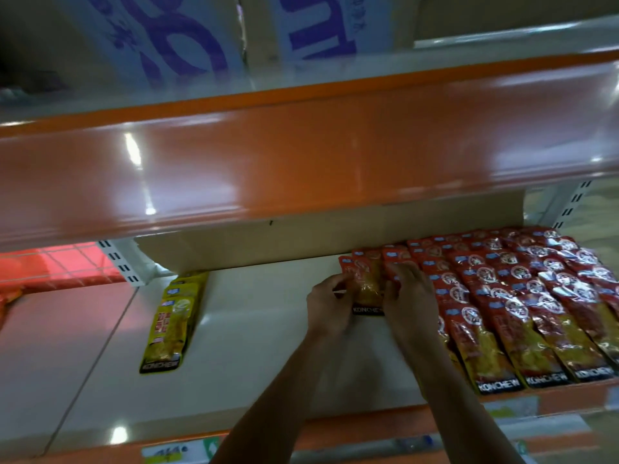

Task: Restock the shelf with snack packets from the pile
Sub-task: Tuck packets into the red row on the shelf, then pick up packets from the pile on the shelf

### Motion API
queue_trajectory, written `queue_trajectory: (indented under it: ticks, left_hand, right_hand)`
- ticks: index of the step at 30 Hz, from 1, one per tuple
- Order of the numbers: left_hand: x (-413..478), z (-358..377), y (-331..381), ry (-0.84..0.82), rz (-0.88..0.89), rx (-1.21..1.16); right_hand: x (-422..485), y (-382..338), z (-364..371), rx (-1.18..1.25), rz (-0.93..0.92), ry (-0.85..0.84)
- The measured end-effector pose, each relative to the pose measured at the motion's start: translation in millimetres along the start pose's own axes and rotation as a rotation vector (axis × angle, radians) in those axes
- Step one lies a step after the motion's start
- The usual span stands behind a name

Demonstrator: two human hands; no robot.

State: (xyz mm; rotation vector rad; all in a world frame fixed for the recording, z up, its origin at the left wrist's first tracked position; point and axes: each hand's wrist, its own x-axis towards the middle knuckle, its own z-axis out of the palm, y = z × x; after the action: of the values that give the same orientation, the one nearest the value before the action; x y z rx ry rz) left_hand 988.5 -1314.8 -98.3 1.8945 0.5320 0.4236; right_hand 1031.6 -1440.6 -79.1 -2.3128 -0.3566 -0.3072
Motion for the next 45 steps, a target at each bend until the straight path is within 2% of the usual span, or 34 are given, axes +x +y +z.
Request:
queue_trajectory:
  ticks: [5,12,23,28,35,40,45]
  left_hand:
    - [14,20,4,0.016,0.037,0.094]
    - [22,33,6,-0.003,0.093,0.376]
    - [19,31,8,-0.012,0.111,0.661]
    - [13,18,5,0.032,0.137,0.63]
    - [-4,-40,-14,0.167,0.204,0.722]
    - [-17,-112,-33,0.275,0.163,0.775]
    - [-36,-196,-54,0.364,0.044,0.832]
  right_hand:
    - [9,22,-8,-0.095,-0.009,-0.098]
    - [12,31,-7,-0.154,0.004,-0.212]
    - [14,29,-9,-0.202,-0.037,-0.218]
    - [10,8,-3,-0.142,-0.128,-0.18]
    - [-11,-45,35,-0.076,-0.21,-0.301]
    - [-41,-98,73,-0.016,-0.287,-0.39]
    - [-76,-166,118,0.016,-0.407,-0.455]
